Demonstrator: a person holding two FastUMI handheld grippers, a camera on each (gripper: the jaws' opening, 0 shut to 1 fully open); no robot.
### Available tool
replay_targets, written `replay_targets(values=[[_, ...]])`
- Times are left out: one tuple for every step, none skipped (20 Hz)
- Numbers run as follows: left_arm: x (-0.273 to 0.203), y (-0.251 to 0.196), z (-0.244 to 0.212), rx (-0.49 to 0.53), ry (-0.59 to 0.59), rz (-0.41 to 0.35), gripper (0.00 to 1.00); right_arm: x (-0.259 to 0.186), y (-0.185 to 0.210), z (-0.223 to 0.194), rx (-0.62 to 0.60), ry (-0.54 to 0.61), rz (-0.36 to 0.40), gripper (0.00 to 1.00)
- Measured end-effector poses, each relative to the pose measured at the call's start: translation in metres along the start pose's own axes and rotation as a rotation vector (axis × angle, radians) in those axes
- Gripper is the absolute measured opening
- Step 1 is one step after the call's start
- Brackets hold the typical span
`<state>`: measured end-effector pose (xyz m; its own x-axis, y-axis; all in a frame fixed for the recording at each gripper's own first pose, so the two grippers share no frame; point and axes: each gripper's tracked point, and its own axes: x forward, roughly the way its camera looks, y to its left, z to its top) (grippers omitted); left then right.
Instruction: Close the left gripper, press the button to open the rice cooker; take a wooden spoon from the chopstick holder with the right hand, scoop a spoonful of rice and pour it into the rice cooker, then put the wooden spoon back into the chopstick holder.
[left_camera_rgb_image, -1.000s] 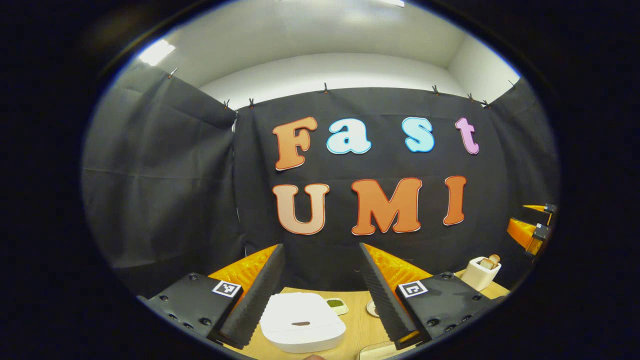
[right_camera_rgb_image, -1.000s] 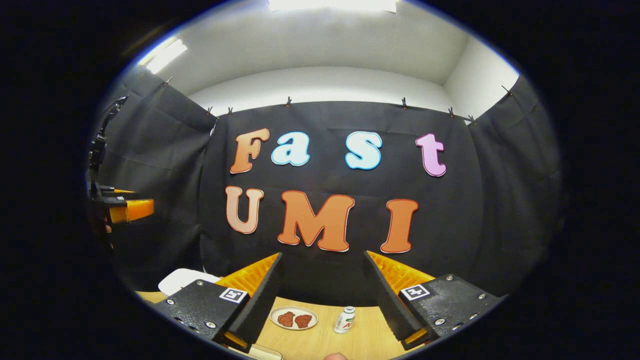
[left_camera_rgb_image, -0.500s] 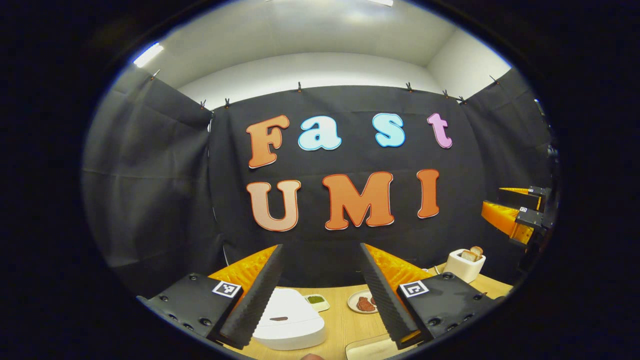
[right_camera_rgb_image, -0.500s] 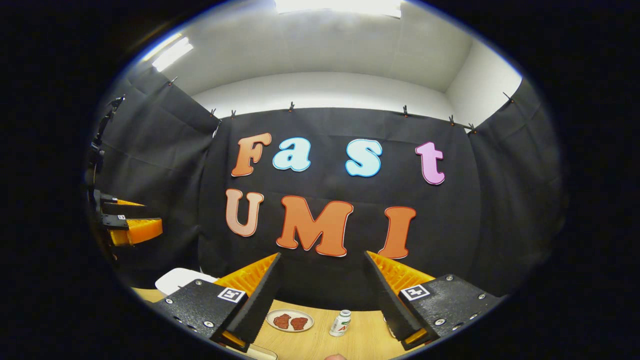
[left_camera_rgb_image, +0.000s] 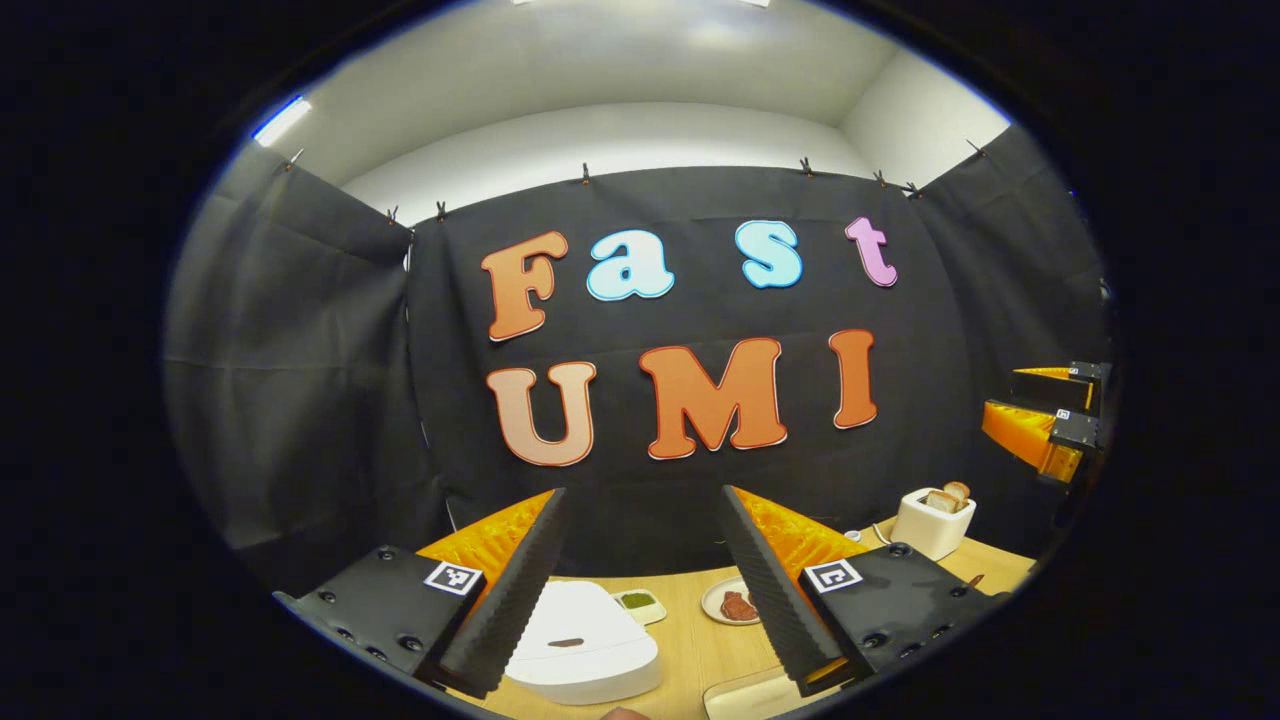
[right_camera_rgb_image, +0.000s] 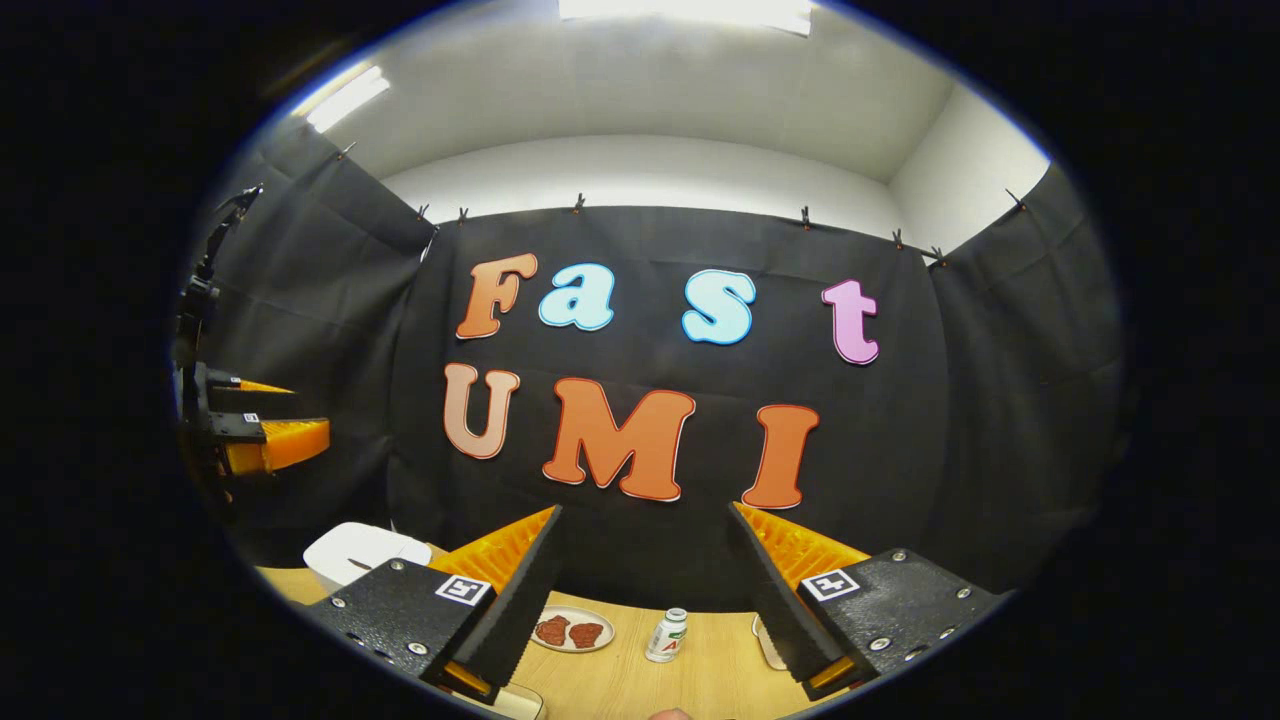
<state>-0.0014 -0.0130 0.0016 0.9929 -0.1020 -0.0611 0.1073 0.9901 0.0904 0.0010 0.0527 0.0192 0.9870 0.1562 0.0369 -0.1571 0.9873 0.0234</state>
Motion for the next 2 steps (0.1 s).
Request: replay_targets(values=[[0.0001, 0.0017, -0.0012, -0.007, 0.002, 0.006, 0.99, 0.0003, 0.0018, 0.0004, 0.000, 0.000, 0.003, 0.97], [0.0004, 0.0039, -0.0014, -0.016, 0.005, 0.008, 1.00, 0.0009, 0.0031, 0.0008, 0.004, 0.001, 0.002, 0.97]])
